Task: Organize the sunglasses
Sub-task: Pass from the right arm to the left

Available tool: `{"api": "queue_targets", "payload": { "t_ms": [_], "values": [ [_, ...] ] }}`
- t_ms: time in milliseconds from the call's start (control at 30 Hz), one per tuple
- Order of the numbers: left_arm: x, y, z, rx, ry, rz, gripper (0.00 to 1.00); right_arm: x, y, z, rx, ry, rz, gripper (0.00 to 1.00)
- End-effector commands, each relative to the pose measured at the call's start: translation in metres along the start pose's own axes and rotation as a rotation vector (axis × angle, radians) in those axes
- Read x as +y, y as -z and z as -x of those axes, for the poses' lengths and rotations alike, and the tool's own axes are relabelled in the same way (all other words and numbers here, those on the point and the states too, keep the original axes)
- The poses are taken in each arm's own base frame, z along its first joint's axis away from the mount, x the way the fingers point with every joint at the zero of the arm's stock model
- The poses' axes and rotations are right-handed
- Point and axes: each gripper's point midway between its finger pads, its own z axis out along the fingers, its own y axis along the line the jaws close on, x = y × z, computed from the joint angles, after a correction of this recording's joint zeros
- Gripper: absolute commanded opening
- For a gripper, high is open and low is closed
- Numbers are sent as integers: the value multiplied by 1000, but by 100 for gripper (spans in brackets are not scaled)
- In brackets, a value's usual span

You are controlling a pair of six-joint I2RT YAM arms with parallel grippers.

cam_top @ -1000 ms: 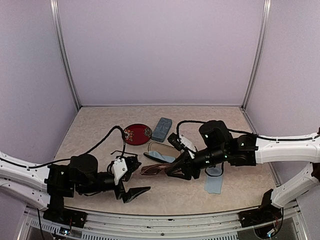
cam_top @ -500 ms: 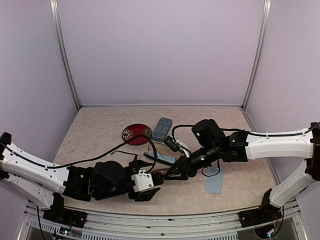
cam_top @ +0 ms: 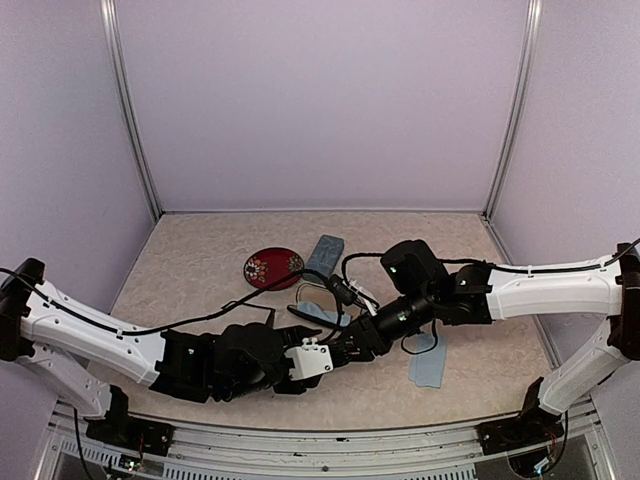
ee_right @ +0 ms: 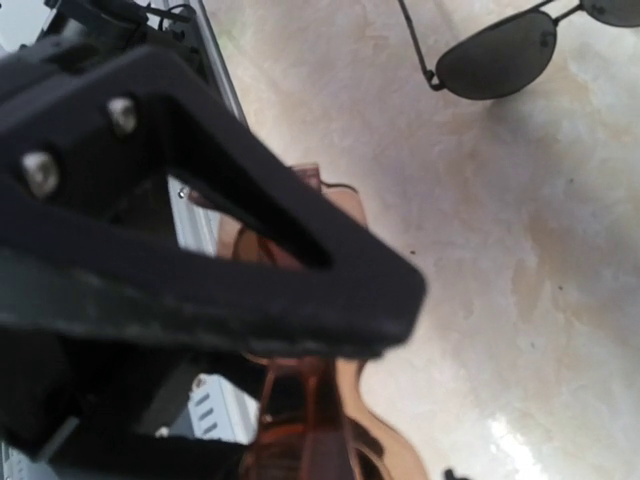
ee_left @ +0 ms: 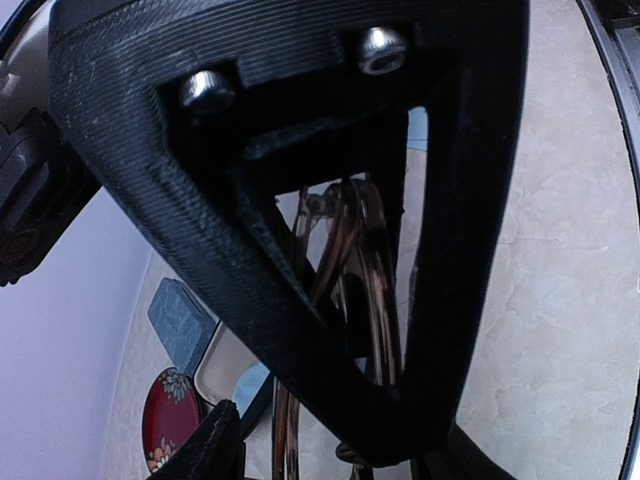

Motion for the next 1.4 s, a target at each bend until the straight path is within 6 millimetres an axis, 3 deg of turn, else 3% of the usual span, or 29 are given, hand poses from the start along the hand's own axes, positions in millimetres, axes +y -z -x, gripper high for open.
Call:
{"api": "queue_targets", "payload": {
  "t_ms": [0,667,1067,1367],
  "values": [
    [4,-1,2,20,2,23,53,2,0,5,-20,1,20,14],
    [7,7,-32,66,22,38,48,3,-2,3,-12,0,33,14],
    [9,6,-29,33,36,50,45,1,-9,4,-1,-7,57,14],
    [4,5,-29,31,49,30,34,-1,-9,2,-6,-18,58,15]
  ]
}}
